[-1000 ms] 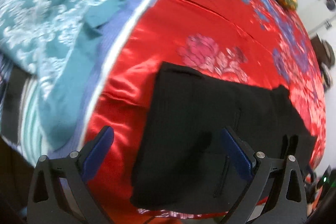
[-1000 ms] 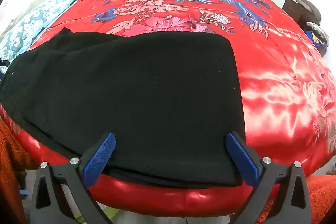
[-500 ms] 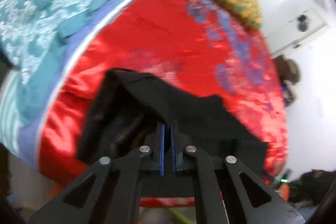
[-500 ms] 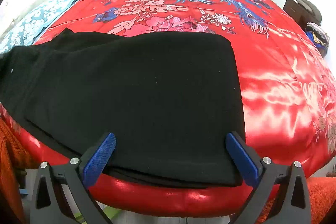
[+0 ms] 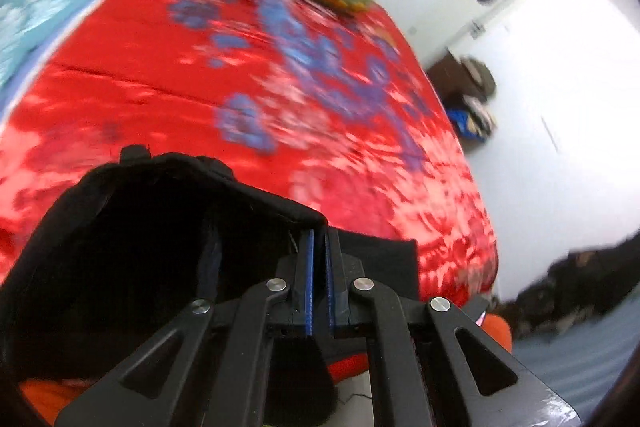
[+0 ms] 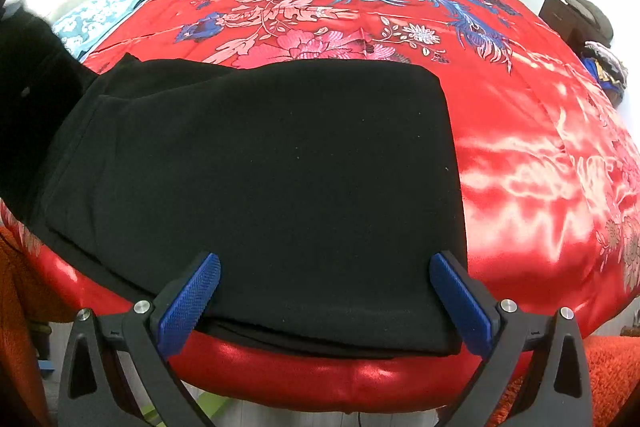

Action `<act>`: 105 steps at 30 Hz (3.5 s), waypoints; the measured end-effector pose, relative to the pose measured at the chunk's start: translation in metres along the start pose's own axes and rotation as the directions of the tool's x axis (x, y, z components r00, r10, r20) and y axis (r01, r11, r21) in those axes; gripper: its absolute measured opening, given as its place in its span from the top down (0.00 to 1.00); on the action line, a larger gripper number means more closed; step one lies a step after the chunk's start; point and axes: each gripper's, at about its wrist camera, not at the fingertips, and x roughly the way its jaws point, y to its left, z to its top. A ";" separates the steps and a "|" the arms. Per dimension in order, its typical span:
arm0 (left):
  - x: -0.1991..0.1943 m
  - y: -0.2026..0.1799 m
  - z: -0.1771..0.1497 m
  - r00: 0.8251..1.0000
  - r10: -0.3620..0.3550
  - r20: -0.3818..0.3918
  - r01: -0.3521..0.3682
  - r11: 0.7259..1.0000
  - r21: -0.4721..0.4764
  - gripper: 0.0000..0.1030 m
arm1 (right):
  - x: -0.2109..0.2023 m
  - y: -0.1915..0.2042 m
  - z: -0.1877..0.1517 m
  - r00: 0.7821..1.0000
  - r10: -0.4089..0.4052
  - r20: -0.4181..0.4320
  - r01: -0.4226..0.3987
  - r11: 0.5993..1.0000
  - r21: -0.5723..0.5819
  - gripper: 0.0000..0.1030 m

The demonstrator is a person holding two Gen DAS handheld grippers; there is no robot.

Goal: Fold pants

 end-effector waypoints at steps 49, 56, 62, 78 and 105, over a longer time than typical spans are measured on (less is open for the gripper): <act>-0.034 0.095 -0.115 0.915 0.367 0.167 -0.364 0.930 -0.053 0.18 | 0.007 0.027 0.075 0.744 0.667 -0.041 -0.640 0.730 0.240 0.47; -0.023 0.092 -0.114 0.915 0.374 0.154 -0.371 0.927 -0.046 0.18 | 0.026 -0.005 0.072 0.748 0.660 -0.070 -0.605 0.721 0.338 0.32; -0.020 0.094 -0.114 0.913 0.381 0.148 -0.377 0.924 -0.056 0.18 | 0.048 -0.003 0.062 0.659 0.747 -0.088 -0.660 0.630 0.409 0.31; -0.022 0.114 -0.113 0.922 0.365 0.129 -0.346 0.926 -0.151 0.18 | 0.050 0.012 0.064 0.605 0.790 -0.096 -0.663 0.567 0.488 0.09; -0.023 0.099 -0.112 0.914 0.367 0.171 -0.356 0.930 -0.093 0.18 | -0.136 -0.034 0.106 0.671 0.734 0.105 -0.741 0.660 0.122 0.84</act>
